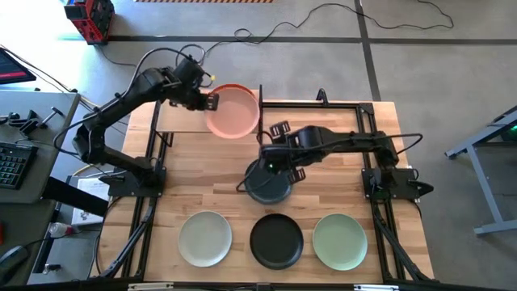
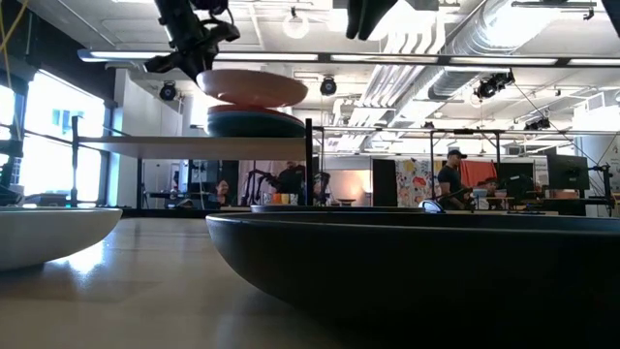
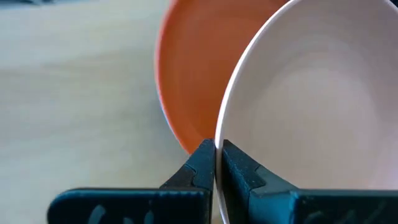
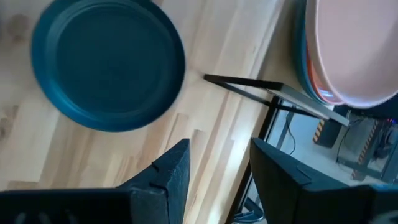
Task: Place and stack plates onto a shelf
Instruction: Stack the peach plate on top of the orange plate on the shelf
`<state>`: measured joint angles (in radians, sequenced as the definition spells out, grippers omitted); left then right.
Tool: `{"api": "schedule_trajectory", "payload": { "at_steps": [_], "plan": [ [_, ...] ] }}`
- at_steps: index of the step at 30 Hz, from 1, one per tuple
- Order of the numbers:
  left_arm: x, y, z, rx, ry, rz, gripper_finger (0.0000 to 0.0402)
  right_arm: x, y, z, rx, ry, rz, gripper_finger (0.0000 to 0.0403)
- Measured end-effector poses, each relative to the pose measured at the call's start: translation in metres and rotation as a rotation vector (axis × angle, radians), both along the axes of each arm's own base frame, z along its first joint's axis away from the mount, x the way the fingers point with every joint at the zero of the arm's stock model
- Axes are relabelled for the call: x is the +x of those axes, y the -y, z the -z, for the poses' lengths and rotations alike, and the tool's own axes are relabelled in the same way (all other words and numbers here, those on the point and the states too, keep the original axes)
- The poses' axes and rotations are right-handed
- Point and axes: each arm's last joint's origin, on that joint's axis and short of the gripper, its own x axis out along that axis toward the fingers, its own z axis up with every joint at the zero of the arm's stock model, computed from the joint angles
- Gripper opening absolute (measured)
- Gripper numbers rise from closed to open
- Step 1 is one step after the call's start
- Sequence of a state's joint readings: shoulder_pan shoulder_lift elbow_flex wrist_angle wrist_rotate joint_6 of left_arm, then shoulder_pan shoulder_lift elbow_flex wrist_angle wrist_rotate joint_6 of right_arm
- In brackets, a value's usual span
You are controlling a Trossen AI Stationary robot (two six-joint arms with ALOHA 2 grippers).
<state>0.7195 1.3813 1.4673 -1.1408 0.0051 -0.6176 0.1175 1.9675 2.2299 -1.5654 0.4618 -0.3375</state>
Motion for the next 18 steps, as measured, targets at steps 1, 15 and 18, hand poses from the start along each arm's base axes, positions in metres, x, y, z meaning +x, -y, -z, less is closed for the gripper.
{"api": "schedule_trajectory", "payload": {
  "at_steps": [1,15,18],
  "plan": [
    [-0.001,-0.004,0.000,0.010,0.001,-0.002,0.0005,0.001,0.004,0.000,0.001,0.005,0.010,0.0146],
    [-0.001,-0.040,0.015,0.053,-0.030,0.017,0.0005,0.005,0.031,-0.001,0.024,0.067,0.128,0.0146],
    [0.001,-0.046,0.021,0.038,-0.041,0.011,0.0005,0.005,0.033,-0.001,0.024,0.068,0.135,0.0146]
  ]
}}
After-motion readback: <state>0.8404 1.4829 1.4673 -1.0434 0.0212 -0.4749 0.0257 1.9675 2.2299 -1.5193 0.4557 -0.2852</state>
